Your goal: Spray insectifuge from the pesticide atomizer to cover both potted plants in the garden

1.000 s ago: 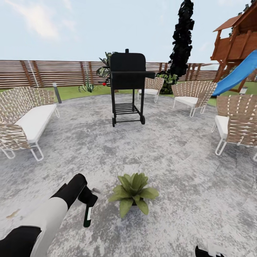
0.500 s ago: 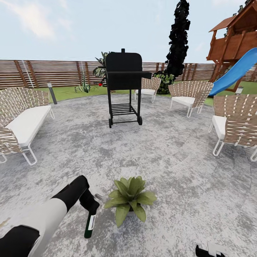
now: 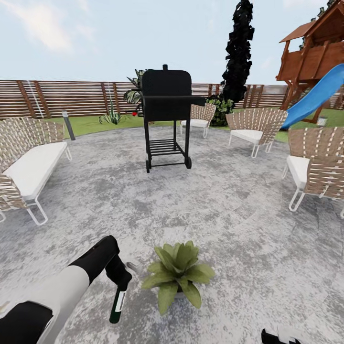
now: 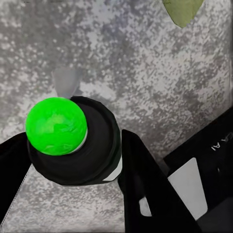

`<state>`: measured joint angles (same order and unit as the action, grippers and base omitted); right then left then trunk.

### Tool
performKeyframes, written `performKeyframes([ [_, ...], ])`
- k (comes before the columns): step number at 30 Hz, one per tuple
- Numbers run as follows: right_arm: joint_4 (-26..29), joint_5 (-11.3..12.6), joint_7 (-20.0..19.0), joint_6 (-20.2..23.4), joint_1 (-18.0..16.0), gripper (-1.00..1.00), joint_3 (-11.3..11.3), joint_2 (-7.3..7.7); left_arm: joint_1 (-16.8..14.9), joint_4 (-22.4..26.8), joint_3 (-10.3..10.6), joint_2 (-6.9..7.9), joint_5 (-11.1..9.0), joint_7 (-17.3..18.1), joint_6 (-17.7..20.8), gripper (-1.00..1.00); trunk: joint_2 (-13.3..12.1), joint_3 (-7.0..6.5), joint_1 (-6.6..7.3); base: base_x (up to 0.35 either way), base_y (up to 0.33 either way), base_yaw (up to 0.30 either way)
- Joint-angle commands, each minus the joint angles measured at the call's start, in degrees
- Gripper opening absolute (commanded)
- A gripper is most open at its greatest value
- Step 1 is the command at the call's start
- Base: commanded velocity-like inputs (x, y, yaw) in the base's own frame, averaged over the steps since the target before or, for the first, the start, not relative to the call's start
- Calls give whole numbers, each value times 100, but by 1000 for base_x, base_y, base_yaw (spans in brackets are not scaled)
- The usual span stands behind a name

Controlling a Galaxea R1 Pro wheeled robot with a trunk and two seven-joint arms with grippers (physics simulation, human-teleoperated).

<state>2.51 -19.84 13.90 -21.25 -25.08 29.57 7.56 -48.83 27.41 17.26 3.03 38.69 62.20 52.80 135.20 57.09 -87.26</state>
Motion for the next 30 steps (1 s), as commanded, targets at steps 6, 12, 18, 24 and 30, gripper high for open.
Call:
performKeyframes([
  [6,-13,-56,25,-19,-6,100,40,0,35,-3,47,-22,222,271,-16,-100,2,3,-2,265,221,-231],
  [12,-13,-56,25,-19,-6,100,40,0,114,-63,475,-13,381,294,-67,-100,2,2,-2,58,45,-152],
  [18,-22,-61,25,-19,-6,100,40,-14,552,-66,541,188,407,294,-259,-100,2,1,-2,1,1,-6],
  [24,-22,-64,25,-19,-6,100,40,-25,530,21,479,379,352,295,-563,-100,2,1,-2,0,0,0],
  [30,-18,-64,32,-23,-6,100,40,-3,238,150,467,362,348,260,-546,-100,2,1,-2,0,0,0],
])
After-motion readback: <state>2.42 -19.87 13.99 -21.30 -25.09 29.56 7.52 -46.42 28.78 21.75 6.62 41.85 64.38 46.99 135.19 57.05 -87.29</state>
